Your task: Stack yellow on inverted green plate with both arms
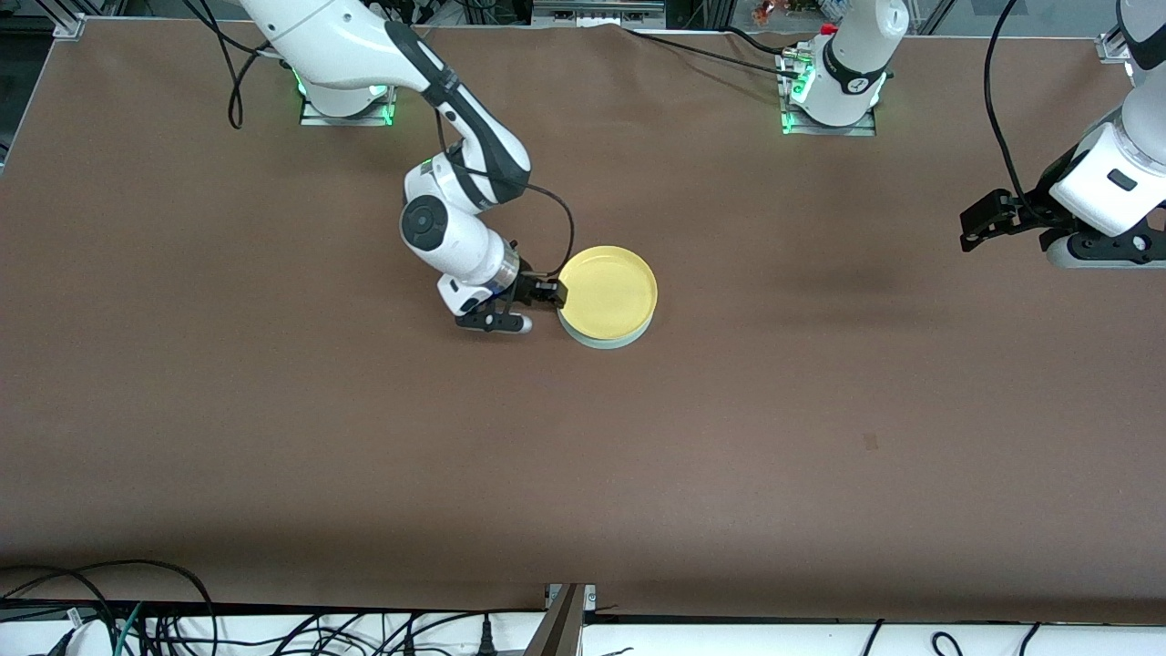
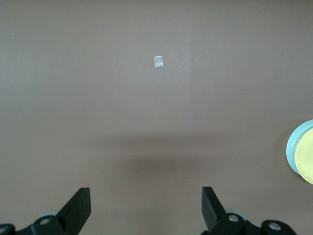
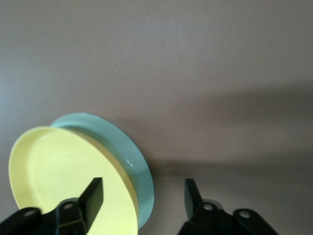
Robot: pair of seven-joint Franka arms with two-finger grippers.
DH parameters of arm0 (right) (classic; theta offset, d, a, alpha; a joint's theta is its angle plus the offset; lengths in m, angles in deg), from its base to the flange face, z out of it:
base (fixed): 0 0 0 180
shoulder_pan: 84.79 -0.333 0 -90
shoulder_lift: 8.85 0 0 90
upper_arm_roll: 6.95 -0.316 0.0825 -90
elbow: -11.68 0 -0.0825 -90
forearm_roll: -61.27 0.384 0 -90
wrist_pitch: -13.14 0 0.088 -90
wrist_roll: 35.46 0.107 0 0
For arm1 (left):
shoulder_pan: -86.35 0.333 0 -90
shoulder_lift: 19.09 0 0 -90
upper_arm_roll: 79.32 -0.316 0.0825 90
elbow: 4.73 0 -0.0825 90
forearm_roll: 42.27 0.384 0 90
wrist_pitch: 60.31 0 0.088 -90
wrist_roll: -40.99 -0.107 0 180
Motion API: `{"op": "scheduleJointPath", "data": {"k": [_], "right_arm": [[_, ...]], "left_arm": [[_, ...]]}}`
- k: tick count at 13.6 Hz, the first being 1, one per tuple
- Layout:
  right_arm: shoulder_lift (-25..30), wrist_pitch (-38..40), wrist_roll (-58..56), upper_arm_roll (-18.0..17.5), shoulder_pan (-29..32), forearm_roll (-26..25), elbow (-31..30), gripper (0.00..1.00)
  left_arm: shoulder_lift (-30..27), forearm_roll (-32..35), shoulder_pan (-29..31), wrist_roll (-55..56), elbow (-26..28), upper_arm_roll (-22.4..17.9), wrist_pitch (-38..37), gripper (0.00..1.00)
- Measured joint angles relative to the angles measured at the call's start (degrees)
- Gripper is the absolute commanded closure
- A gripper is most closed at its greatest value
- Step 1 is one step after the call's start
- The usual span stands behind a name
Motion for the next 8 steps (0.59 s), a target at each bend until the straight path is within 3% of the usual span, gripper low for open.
{"op": "scheduleJointPath", "data": {"k": [4, 8], "right_arm": [[5.6, 23.1, -4.4, 10.4, 0.1, -4.3, 8.6, 0.00], [6.6, 43.0, -16.3, 22.4, 0.3, -5.1, 19.9, 0.00]], "left_arm": [[0.0, 0.0, 0.0, 0.0, 0.0, 0.0, -0.1, 0.00], [0.0, 0.0, 0.0, 0.1, 0.0, 0.0, -0.2, 0.00]]}}
